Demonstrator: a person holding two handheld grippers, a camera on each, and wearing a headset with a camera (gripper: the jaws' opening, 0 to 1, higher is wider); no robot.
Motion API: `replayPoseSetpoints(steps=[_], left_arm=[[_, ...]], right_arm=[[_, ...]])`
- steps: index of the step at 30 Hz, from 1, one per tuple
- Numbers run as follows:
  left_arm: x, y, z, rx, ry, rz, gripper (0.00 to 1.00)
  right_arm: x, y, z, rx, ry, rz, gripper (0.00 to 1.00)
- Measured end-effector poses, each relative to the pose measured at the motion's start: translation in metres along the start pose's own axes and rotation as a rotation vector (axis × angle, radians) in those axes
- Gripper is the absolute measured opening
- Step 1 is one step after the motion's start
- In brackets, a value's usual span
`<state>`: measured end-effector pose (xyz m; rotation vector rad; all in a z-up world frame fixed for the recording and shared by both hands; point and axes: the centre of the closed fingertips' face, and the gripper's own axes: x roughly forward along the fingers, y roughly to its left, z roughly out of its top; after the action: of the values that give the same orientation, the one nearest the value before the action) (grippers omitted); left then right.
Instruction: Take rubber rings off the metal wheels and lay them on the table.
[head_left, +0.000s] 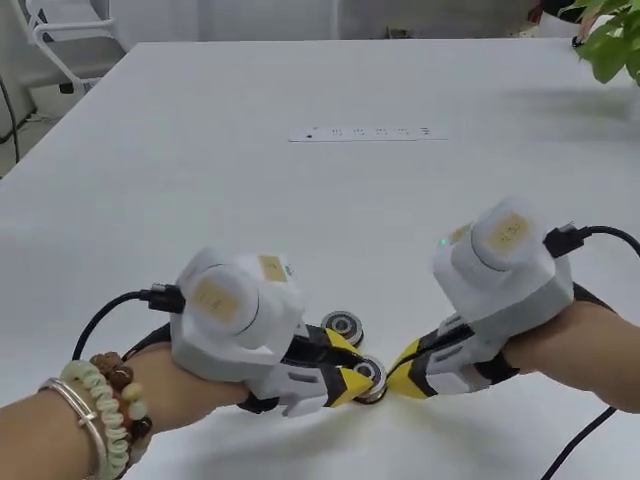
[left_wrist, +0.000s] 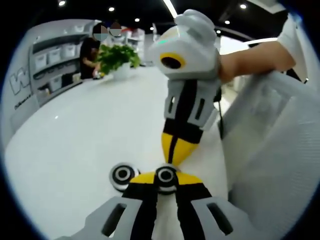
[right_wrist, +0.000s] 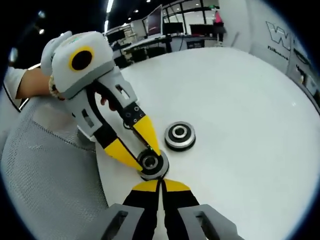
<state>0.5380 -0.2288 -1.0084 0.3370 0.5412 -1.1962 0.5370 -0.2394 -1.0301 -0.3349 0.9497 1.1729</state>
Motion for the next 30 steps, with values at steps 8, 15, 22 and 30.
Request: replayPoseSetpoints(steps=[8,15,22,30], left_arm=[[-0.001,0.001,0.0,-0.003,0.003,0.002,0.14],[-0.001,0.001,0.0,0.006,0.005,0.006,0.14],[-0.001,0.001,0.0,0.006,0.004,0.008,0.14],[-0.002,0.002,0.0,0.007,0.001,0.007,0.14]], right_arm=[[-0.01,-0.001,0.011,0.234,-0.095,0.056,0.0],[-0.027,-0.007,0.034,0.471,-0.263,0.125,0.0],[-0.012,-0.002,0.003,0.151,-0.087,0.034,0.0],[-0.003,0.01,0.002,-0.074,-0.048,0.055,0.13]])
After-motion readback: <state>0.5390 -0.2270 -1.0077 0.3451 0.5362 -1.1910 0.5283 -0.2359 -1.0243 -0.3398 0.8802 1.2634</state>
